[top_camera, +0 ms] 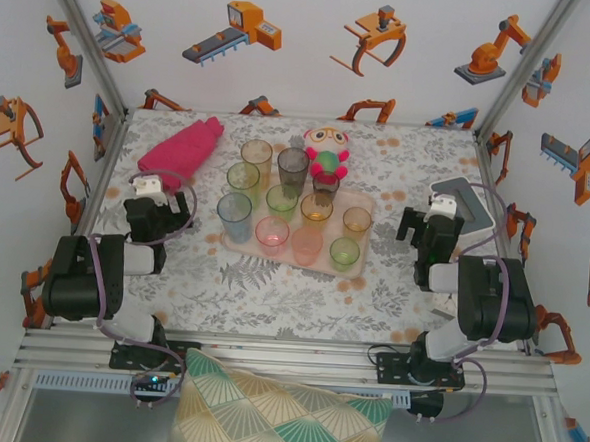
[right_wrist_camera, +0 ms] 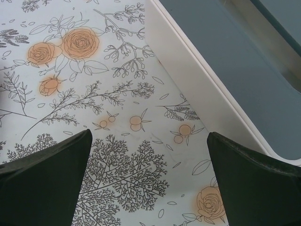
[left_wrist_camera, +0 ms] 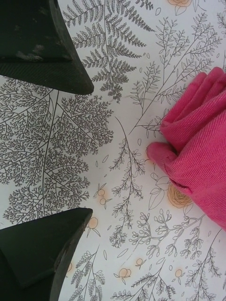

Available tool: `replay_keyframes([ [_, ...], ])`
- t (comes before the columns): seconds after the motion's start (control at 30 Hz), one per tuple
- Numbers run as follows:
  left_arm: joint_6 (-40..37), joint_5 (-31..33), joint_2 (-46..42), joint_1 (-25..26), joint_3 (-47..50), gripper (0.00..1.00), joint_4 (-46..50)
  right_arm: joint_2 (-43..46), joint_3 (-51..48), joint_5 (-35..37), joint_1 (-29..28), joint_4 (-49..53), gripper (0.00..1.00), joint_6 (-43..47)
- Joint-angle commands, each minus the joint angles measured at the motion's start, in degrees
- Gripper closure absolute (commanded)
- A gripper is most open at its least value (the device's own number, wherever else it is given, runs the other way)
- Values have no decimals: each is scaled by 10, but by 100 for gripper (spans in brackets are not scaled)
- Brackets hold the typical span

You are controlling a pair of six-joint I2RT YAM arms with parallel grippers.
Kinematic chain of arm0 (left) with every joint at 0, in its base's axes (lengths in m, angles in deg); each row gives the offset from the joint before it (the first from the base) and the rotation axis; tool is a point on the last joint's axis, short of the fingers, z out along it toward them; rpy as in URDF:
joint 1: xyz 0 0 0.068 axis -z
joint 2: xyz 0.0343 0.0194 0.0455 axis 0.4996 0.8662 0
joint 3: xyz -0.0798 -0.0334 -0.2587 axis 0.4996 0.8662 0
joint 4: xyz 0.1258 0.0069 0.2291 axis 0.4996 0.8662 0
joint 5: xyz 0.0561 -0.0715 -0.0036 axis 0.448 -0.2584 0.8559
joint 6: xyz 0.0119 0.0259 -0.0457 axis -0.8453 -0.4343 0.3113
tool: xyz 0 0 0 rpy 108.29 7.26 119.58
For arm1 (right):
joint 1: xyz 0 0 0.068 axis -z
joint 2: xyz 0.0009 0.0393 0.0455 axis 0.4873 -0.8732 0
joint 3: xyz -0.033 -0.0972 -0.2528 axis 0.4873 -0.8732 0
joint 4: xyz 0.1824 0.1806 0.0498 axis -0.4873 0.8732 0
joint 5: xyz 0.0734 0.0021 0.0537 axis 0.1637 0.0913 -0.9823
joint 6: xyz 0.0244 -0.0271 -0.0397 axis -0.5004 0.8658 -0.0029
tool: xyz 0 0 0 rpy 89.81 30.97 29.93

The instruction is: Place the glasses into the tray

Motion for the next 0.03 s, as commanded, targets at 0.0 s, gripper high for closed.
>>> replay_keyframes([
  [0.0,-7,13,-1,9,-17,3,13,1,12,-1,3,-9,1,-5],
])
